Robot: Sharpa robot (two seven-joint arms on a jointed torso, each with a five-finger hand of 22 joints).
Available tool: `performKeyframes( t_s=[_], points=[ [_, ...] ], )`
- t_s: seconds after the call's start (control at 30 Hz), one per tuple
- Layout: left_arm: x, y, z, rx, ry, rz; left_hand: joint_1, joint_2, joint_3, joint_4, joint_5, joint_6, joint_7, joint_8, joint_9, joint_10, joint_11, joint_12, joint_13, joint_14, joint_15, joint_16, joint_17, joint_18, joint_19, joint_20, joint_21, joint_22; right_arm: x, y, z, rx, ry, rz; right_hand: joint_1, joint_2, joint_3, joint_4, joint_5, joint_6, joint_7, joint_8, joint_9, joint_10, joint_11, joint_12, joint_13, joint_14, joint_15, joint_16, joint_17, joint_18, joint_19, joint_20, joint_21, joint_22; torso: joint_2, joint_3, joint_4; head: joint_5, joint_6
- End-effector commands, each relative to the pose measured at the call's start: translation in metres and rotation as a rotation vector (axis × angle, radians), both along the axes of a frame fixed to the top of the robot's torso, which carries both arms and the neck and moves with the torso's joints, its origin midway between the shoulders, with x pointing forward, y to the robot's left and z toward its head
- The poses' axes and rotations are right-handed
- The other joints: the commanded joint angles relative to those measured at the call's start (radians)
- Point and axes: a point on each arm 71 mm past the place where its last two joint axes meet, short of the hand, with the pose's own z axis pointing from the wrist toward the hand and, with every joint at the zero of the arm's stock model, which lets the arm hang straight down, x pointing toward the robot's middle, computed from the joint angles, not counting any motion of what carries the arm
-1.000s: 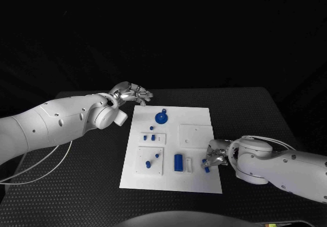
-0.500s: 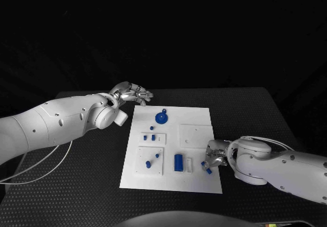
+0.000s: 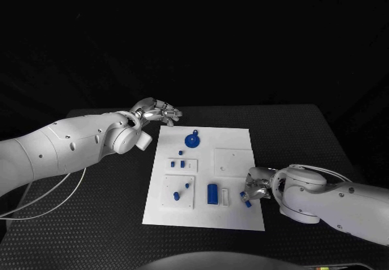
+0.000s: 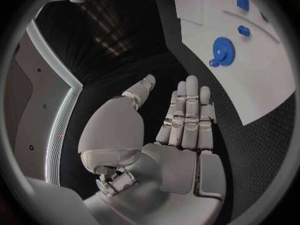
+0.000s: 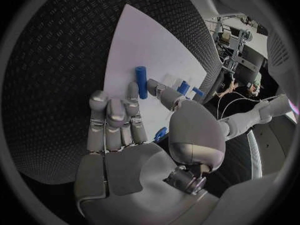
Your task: Assemble the parts on the task board
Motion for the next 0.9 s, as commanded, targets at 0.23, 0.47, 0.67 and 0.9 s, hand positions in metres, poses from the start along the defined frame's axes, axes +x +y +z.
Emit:
performKeyframes(
  t_s=[0.23, 0.47, 0.67, 0.9],
  points=[
    [0.000, -0.003, 0.001, -0.008, 0.002, -0.016, 0.002, 0.008, -0.001, 0.005, -0.001, -0.005, -0.002, 0.007, -0.002, -0.008, -0.003, 0.006, -0.001, -0.002, 0.006, -0.003, 0.001, 0.005, -0.006, 0.000, -0.006, 0.002, 0.005, 0.006, 0.011, 0.171, 0.107, -0.150, -0.029, -0.011, 0.006, 0.008, 0.000, -0.003, 0.016, -0.023, -0.092, 0.010, -0.001, -0.008, 0.004, 0.010, -0.003, -0.005, 0.003, 0.027, 0.008, -0.001, 0.008, -0.002, 0.000, -0.0004, 0.0009, -0.002, -0.001],
    [-0.001, -0.003, 0.001, -0.007, 0.002, -0.014, 0.003, 0.007, 0.000, 0.004, 0.000, -0.005, -0.002, 0.007, -0.002, -0.008, -0.003, 0.006, -0.001, -0.002, 0.006, -0.004, 0.002, 0.005, -0.006, 0.000, -0.006, 0.002, 0.004, 0.013, 0.010, 0.200, 0.167, -0.186, -0.042, -0.013, -0.005, 0.004, 0.003, -0.004, 0.016, -0.024, -0.093, 0.009, -0.002, -0.010, 0.007, 0.009, -0.005, -0.008, 0.003, 0.027, 0.008, -0.001, 0.008, -0.002, 0.000, 0.0001, 0.0000, 0.000, -0.005],
    [-0.001, -0.004, 0.001, -0.008, 0.004, -0.018, 0.004, 0.008, 0.000, 0.004, 0.000, -0.005, -0.002, 0.008, -0.002, -0.007, -0.003, 0.007, -0.001, -0.002, 0.006, -0.004, 0.002, 0.005, -0.006, 0.000, -0.006, 0.002, 0.003, 0.021, 0.006, 0.222, 0.245, -0.210, -0.055, -0.014, -0.011, 0.007, -0.011, -0.005, 0.016, -0.025, -0.094, 0.006, -0.002, -0.013, 0.011, 0.007, -0.005, -0.010, 0.004, 0.027, 0.005, -0.001, 0.007, -0.003, -0.001, -0.0011, -0.0004, -0.001, -0.006],
    [-0.001, -0.004, 0.001, -0.007, 0.005, -0.019, 0.005, 0.008, 0.000, 0.004, 0.000, -0.005, -0.002, 0.008, -0.002, -0.007, -0.003, 0.007, -0.001, -0.002, 0.006, -0.004, 0.002, 0.005, -0.006, 0.000, -0.007, 0.003, 0.004, 0.028, 0.006, 0.230, 0.239, -0.207, -0.064, -0.017, -0.018, 0.005, -0.018, -0.007, 0.017, -0.026, -0.095, 0.002, -0.001, -0.015, 0.014, 0.003, -0.005, -0.013, 0.004, 0.027, 0.002, -0.001, 0.006, -0.003, 0.000, 0.0002, 0.0003, -0.001, -0.006]
  ],
)
